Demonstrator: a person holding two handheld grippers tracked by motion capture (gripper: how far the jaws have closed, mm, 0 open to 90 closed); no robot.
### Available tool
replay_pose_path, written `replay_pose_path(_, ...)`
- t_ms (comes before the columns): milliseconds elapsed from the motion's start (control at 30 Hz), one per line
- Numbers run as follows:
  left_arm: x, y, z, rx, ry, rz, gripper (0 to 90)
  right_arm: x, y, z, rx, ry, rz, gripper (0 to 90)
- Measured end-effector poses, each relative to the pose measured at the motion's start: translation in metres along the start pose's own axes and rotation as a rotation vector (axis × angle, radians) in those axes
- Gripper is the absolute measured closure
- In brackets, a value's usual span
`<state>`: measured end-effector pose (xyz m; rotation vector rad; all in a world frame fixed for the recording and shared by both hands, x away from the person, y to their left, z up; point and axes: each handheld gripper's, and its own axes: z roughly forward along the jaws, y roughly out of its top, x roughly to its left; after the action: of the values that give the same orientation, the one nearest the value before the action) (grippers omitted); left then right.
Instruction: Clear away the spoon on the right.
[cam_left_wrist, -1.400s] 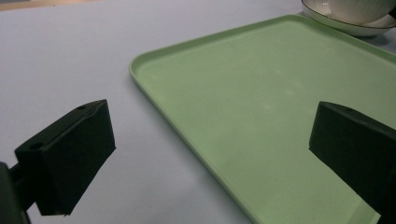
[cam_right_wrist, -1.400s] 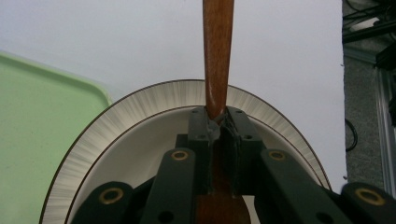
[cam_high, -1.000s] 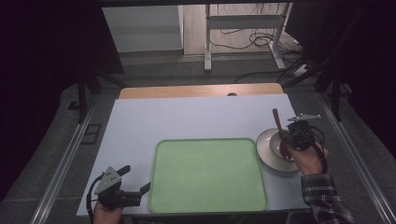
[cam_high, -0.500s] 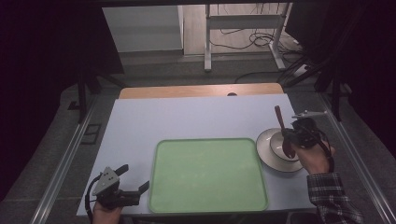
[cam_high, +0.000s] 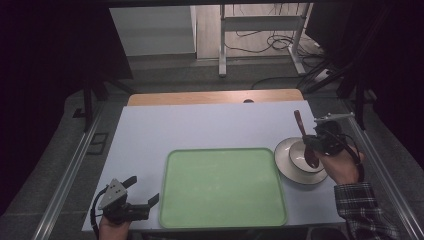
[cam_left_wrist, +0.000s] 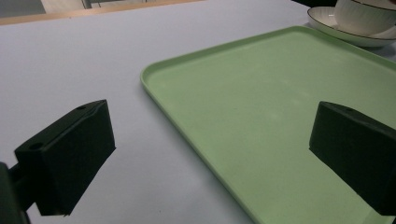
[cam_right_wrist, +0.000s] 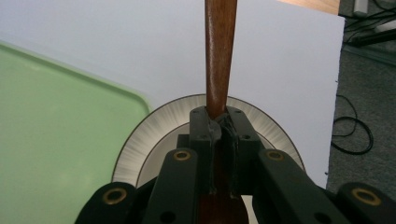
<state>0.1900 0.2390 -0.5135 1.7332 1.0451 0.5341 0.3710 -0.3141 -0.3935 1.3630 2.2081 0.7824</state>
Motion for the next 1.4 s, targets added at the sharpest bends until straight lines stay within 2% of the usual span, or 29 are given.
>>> replay_pose_path(367,0.001,0.000,0.000,-0.005,0.002,-0.007,0.0,0.009,0.010,-0.018,0.046,0.032,-0.020,82.9)
replay_pose_path(733,0.001,0.000,0.000,-0.006,-0.002,-0.011,0.0,0.028,0.015,-0.030,0.100,0.088,-0.036,82.9)
replay_pose_path(1000,0.001,0.000,-0.001,-0.007,-0.002,-0.010,0.0,0.040,0.012,-0.030,0.141,0.130,-0.038,82.9)
replay_pose_path(1400,0.001,0.000,-0.001,-0.008,-0.002,-0.006,0.0,0.068,0.008,-0.023,0.207,0.181,-0.061,83.0)
